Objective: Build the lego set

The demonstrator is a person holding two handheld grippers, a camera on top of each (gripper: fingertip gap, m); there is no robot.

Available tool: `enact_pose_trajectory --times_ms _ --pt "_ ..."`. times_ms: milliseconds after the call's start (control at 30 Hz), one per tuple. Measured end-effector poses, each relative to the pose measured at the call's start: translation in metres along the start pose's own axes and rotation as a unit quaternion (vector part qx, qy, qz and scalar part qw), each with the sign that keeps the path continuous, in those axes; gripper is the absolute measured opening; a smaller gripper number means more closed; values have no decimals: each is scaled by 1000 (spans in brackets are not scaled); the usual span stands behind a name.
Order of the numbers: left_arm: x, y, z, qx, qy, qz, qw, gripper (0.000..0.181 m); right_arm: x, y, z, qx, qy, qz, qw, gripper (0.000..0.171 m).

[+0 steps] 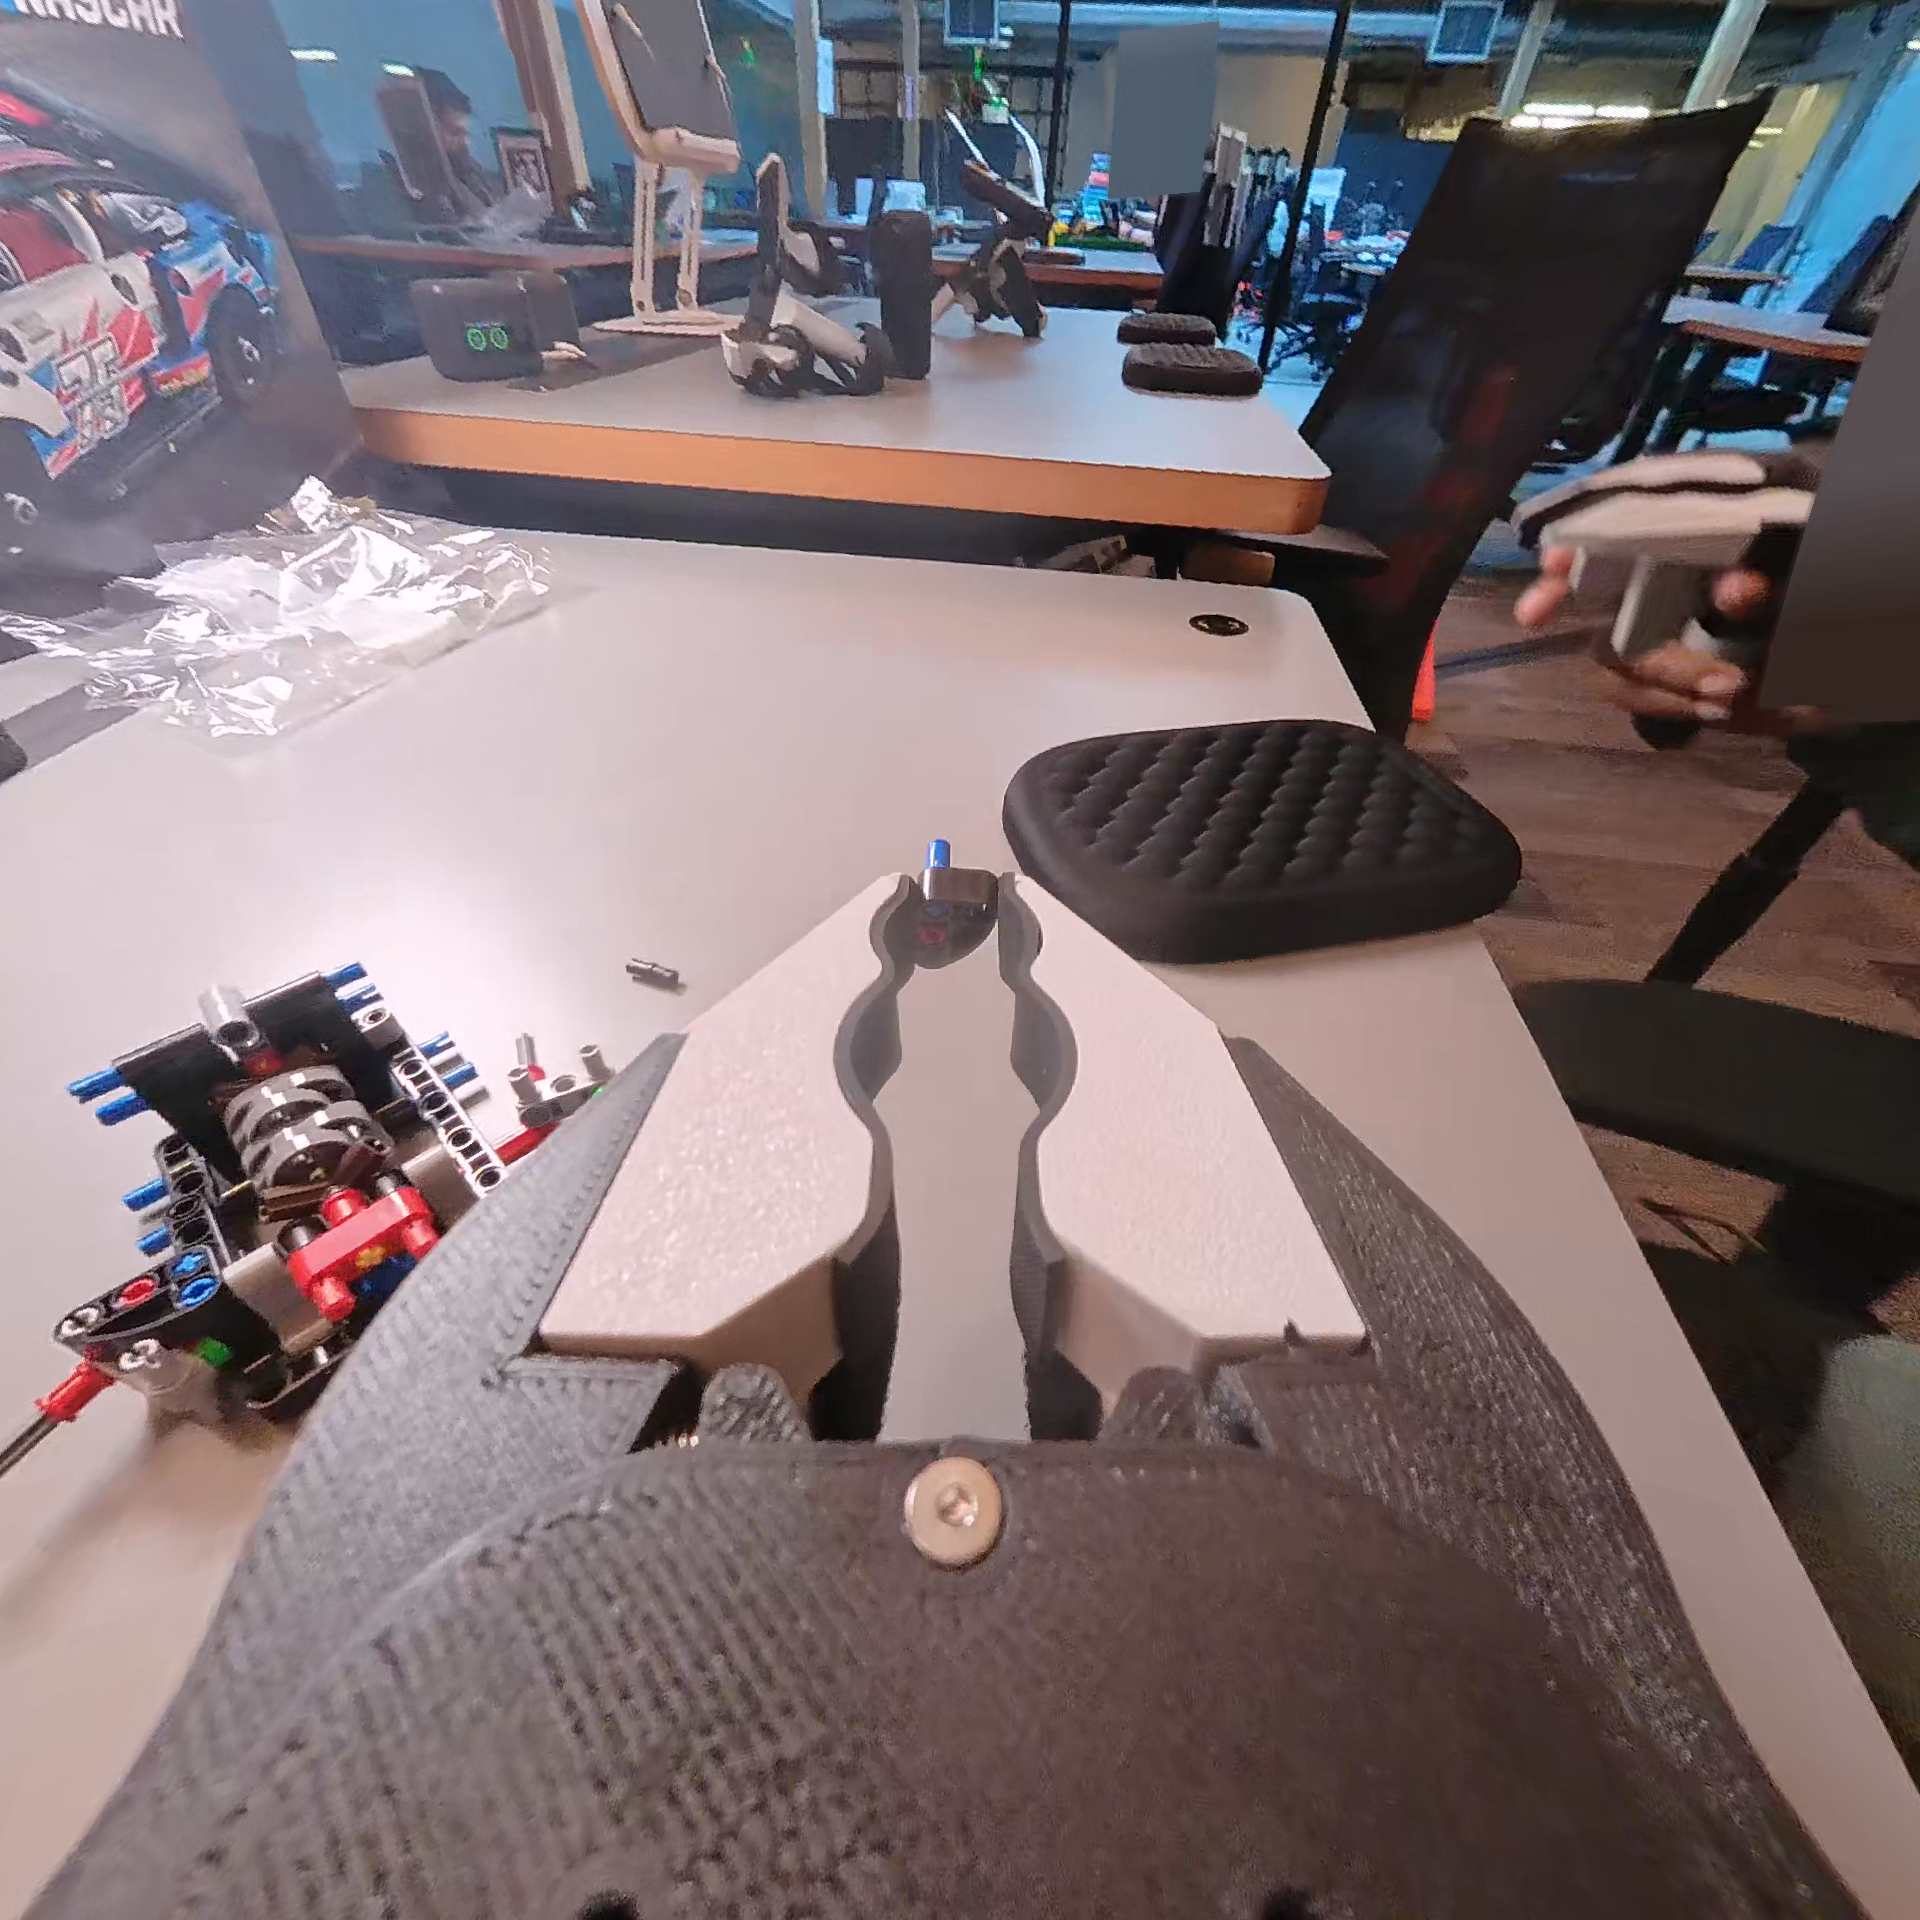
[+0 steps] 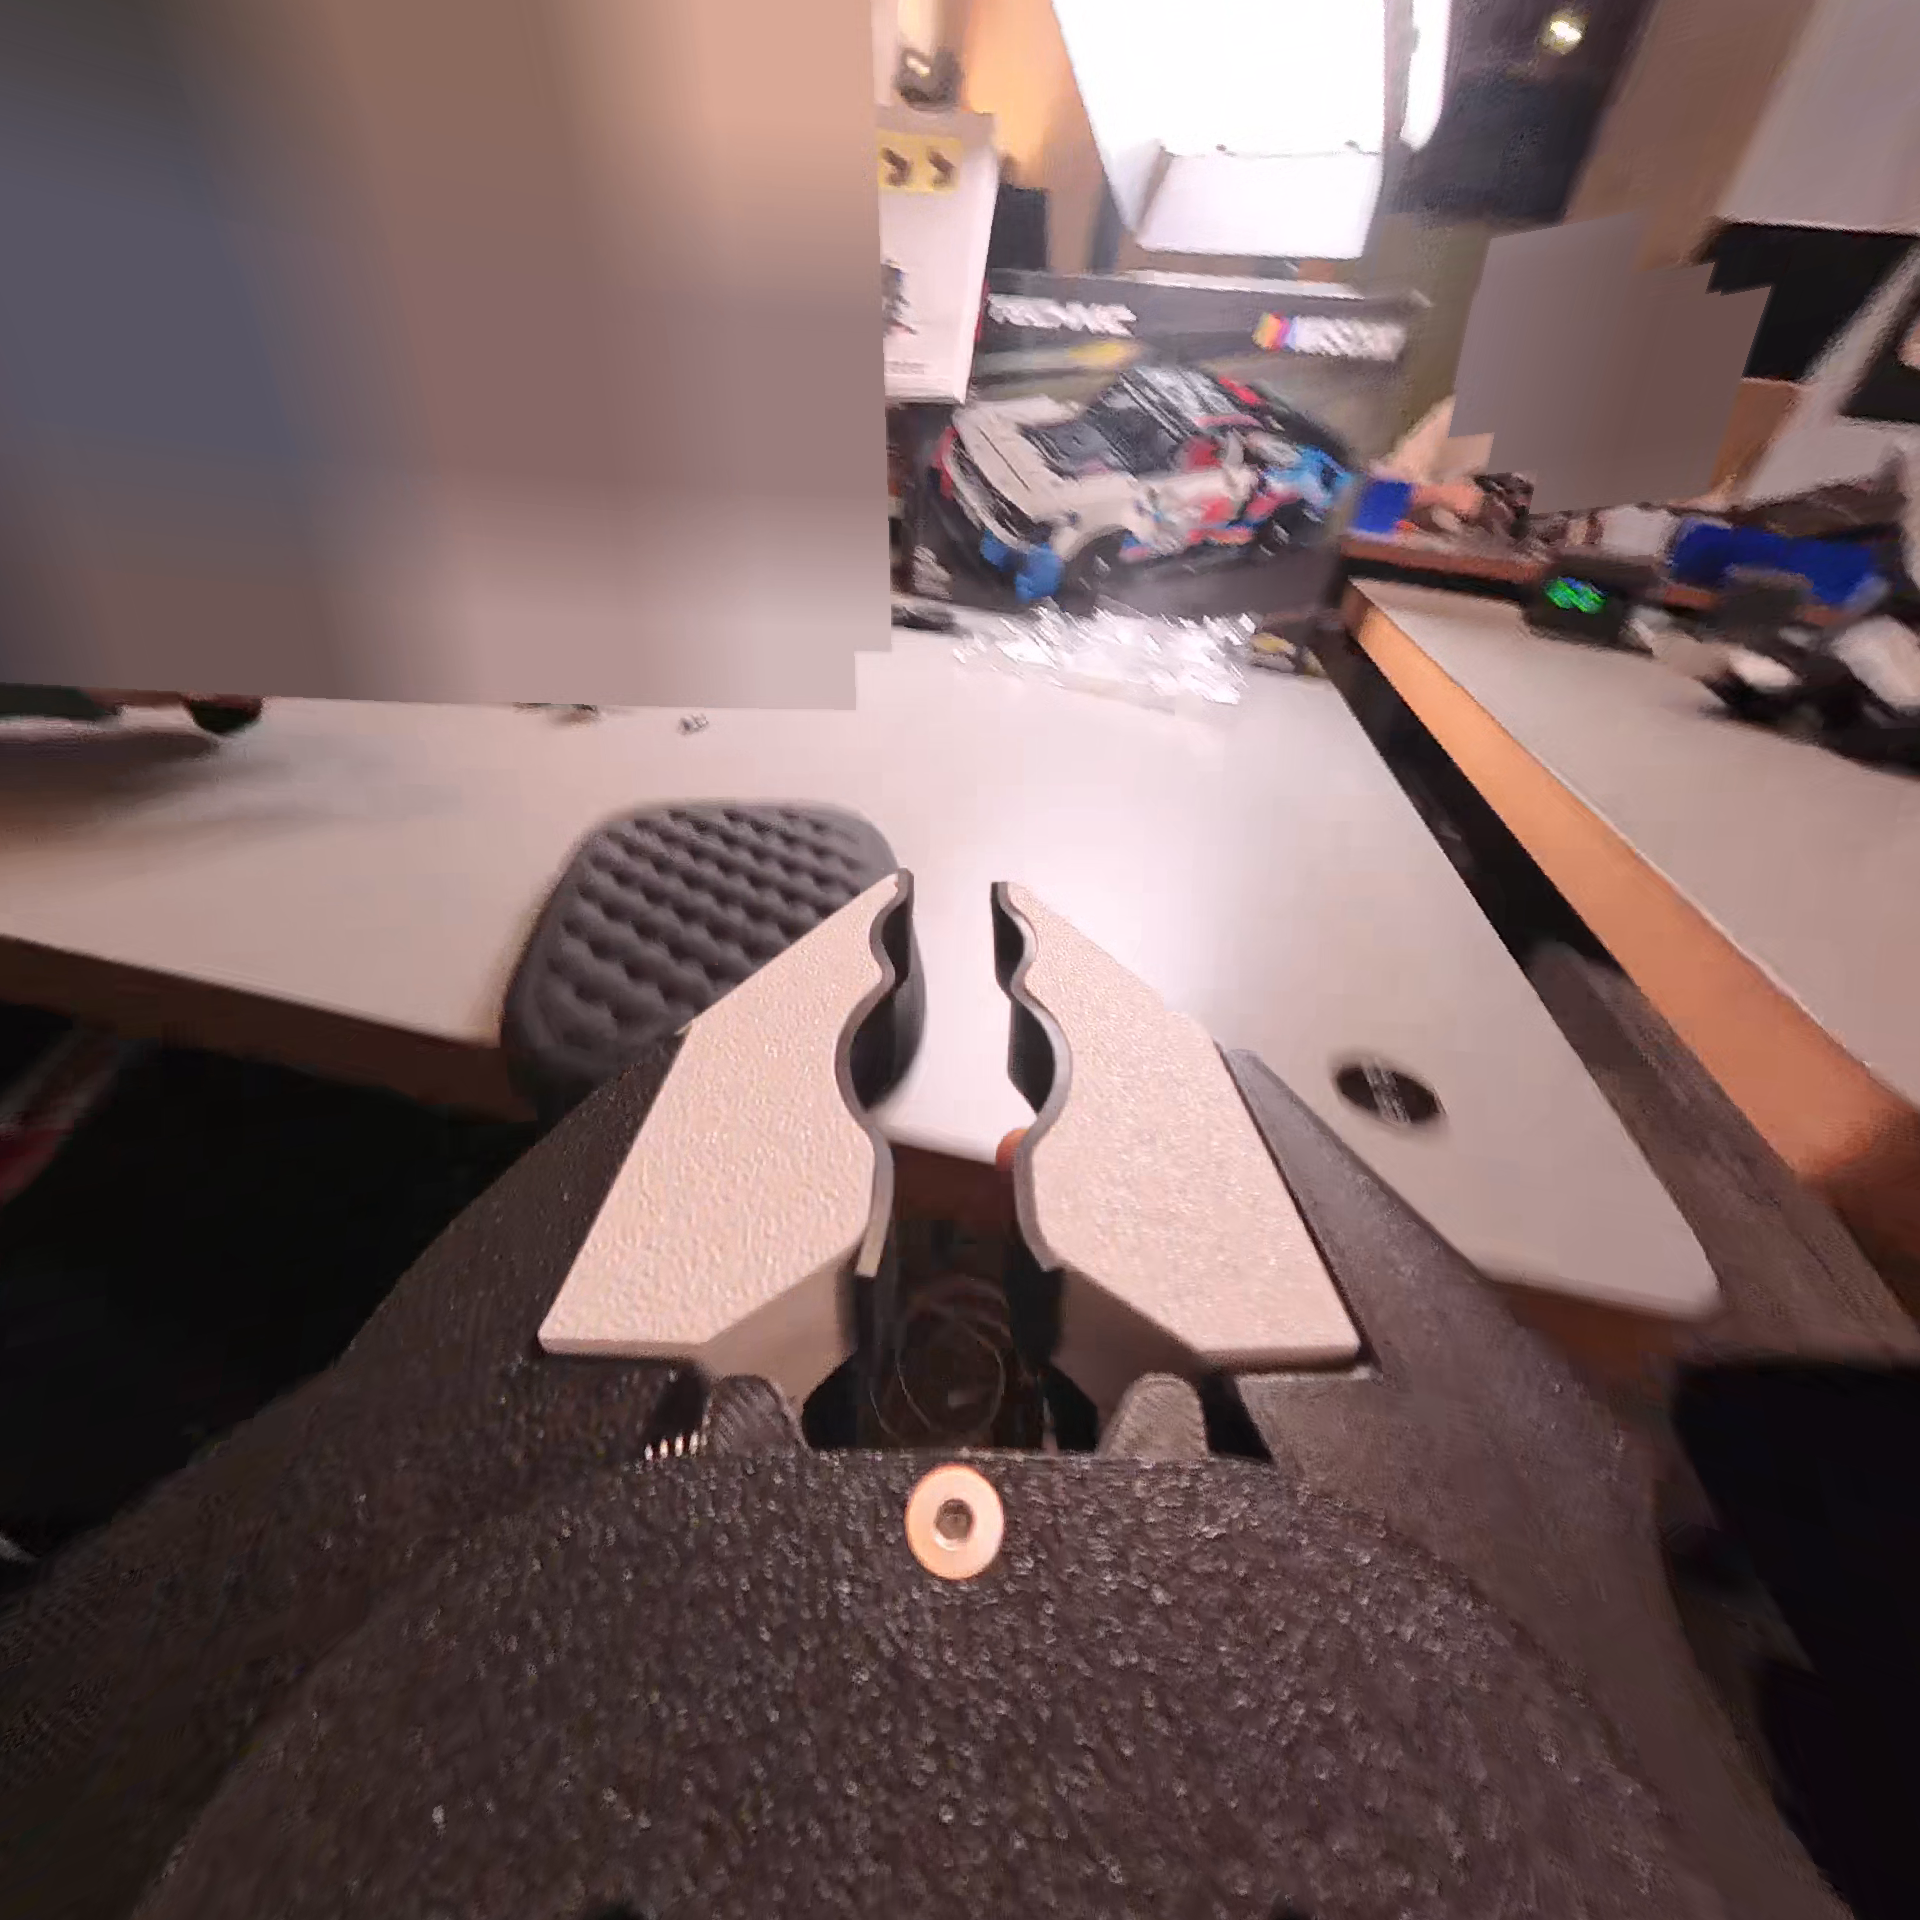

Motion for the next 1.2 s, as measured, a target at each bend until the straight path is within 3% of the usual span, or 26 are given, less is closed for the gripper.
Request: enact_pose_trajectory --times_ms 233,400,533,900,1200 --pt "-8 0 10 5 -28 3 1000 13 100 124 17 -37 125 -120 984 17" --pt "-18 0 19 -1 -35 -20 999 13 147 217 14 -84 172 -201 961 22" --pt "-26 0 25 0 -39 -33 999 13 178 270 7 -86 202 -249 943 23" --pt "-46 5 20 16 -48 -42 998 13 272 368 -19 -43 289 -368 883 35" --pt "-45 6 19 18 -50 -37 998 13 269 376 -37 -48 286 -369 883 37"
Point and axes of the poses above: each gripper's, where its closed fingertips meet, x back along the fingers, y out of its underside, z = x × y across the jaws, the point moved 4 cm from there along x, back along the fingers, and after that the axes turned 14 degrees about y, right-handed, at the moved point
